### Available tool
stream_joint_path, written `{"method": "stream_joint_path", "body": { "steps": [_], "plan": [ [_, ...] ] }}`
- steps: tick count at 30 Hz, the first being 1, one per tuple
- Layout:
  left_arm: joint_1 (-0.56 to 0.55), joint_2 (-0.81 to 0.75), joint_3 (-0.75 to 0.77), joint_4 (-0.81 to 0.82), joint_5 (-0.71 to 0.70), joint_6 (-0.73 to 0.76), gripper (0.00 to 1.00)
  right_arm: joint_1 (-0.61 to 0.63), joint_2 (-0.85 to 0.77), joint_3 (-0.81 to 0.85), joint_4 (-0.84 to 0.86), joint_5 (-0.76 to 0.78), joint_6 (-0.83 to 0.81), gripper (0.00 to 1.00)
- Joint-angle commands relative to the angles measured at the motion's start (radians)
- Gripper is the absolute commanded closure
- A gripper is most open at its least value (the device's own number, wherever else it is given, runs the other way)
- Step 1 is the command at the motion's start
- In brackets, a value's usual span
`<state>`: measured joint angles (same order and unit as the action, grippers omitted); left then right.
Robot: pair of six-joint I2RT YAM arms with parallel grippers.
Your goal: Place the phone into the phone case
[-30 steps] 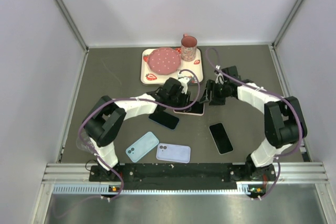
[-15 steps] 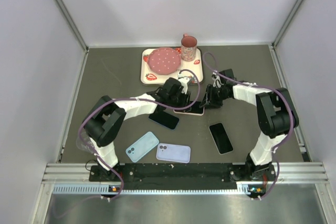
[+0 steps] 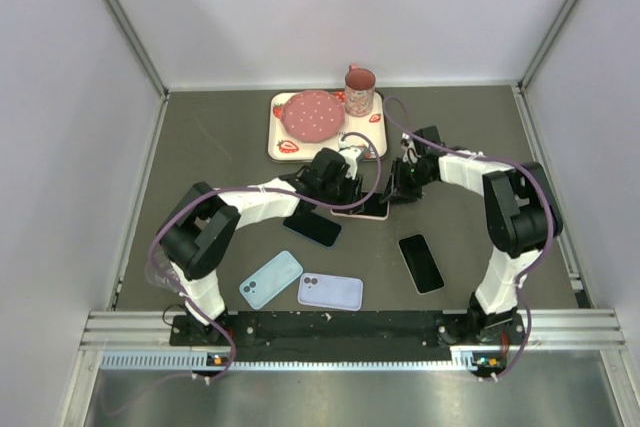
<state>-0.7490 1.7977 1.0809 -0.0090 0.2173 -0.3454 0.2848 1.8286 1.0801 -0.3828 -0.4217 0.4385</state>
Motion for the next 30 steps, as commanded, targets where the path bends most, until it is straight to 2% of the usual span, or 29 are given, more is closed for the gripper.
{"method": "stream_joint_path", "body": {
  "steps": [1,5,17,30],
  "plan": [
    [-0.010,0.006,0.043,0.014,0.005,-0.001,0.63,0.020,0.063,0.027,-0.088,0.222,-0.052,0.69],
    [-0.016,0.023,0.062,-0.020,-0.001,0.000,0.63,0.056,0.093,0.061,-0.134,0.300,-0.061,0.70],
    [-0.021,0.135,0.132,-0.077,0.048,-0.020,0.62,0.090,0.153,0.121,-0.211,0.402,-0.080,0.73],
    [-0.021,0.218,0.178,-0.137,0.019,-0.040,0.62,0.136,0.216,0.168,-0.280,0.521,-0.089,0.73]
  ]
}}
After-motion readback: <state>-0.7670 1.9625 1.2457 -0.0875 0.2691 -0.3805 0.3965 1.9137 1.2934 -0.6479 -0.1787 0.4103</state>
